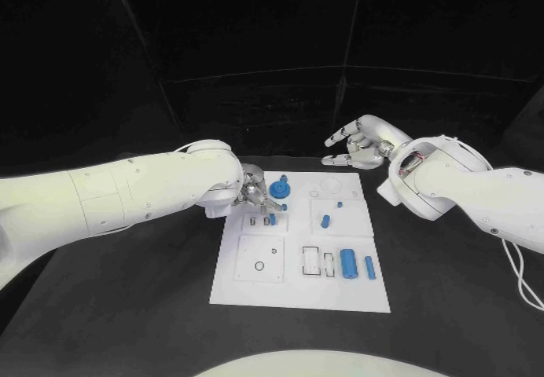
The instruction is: Assemble the parts on the task board
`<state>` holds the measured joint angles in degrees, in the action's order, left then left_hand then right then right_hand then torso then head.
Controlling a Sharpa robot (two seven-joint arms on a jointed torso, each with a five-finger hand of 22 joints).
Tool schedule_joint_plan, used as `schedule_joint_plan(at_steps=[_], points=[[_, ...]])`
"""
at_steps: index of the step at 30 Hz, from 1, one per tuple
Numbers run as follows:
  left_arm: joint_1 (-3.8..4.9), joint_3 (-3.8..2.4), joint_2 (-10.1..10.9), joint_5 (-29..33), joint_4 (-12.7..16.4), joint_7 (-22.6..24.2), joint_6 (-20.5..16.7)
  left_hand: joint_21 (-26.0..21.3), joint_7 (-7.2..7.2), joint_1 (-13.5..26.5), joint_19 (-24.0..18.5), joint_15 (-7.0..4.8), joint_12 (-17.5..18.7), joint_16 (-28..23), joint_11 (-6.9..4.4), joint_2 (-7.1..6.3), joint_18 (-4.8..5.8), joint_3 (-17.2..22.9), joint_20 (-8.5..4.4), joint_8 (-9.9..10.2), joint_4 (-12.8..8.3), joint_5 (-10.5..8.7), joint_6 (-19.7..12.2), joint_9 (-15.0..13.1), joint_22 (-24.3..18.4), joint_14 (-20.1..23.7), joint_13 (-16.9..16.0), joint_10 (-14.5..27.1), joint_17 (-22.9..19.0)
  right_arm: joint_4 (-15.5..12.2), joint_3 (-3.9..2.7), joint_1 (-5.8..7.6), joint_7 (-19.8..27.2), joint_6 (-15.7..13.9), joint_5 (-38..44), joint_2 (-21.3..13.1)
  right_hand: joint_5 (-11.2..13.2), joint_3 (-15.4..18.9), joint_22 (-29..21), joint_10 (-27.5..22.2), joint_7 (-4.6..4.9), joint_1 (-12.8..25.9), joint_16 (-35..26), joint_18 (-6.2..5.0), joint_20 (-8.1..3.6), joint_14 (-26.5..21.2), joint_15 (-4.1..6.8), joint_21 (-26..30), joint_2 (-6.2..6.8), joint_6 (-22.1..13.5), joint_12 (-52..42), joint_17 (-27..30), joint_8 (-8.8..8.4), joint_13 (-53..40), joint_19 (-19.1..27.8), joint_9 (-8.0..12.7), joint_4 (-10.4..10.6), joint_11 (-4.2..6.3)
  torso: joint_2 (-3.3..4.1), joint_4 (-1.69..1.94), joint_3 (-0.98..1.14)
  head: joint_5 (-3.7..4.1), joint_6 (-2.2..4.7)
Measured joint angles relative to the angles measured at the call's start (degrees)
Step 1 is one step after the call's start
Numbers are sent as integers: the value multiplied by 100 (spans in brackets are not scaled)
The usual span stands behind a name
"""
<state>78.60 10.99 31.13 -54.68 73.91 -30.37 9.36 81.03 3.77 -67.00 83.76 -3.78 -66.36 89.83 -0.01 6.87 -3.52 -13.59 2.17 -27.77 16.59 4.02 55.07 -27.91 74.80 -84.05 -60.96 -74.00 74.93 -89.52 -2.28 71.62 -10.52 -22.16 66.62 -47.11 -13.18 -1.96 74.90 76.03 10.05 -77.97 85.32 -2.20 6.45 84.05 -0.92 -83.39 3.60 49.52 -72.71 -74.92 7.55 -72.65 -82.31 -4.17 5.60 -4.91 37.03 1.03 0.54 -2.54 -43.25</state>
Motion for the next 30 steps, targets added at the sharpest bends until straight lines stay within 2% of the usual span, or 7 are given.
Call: schedule_joint_plan(at_steps=[14, 22, 30], points=[[-42, 14, -241, -24, -286, -19, 105, 0, 21, 0, 0, 0, 0, 0, 0, 0, 0, -15, 0, -26, -15, 0, -63, -87, 14, 0, 0, 0, -1, 51, 0, 0, -44, 35, 19, 48, 0, 22, 0, 0, 0, 0, -25, 0, 0, -21, 21, 21, 0, 0, 0, 1, 22, 0, 0, 1, 21, 0, -2, 0, 3, 2, -48], [-71, 16, -315, -28, -378, -25, 190, 21, 21, -11, 0, 0, 1, 0, 0, -11, 0, -31, 0, -49, -31, 0, -63, -117, 15, 0, 0, 0, -1, 70, 0, 0, -51, 53, 23, 63, 0, 41, 0, 1, 0, 0, -25, 0, 0, -21, 21, 21, 0, 0, 0, 1, 22, -1, 0, 1, 40, 0, -1, 0, 3, 9, -102], [-80, 16, -363, -30, -436, -34, 281, 20, 10, -189, 0, 0, 1, 0, -20, 5, 0, 11, 0, -87, -73, 0, -134, -224, 15, 0, 0, 20, -1, 91, 1, 0, -55, 67, 25, 85, 0, 41, 0, 1, -21, 18, -25, 0, 0, -21, 21, 21, -18, 21, 0, 1, 22, -1, 0, 1, 40, 0, 2, 3, 1, 7, -147]])
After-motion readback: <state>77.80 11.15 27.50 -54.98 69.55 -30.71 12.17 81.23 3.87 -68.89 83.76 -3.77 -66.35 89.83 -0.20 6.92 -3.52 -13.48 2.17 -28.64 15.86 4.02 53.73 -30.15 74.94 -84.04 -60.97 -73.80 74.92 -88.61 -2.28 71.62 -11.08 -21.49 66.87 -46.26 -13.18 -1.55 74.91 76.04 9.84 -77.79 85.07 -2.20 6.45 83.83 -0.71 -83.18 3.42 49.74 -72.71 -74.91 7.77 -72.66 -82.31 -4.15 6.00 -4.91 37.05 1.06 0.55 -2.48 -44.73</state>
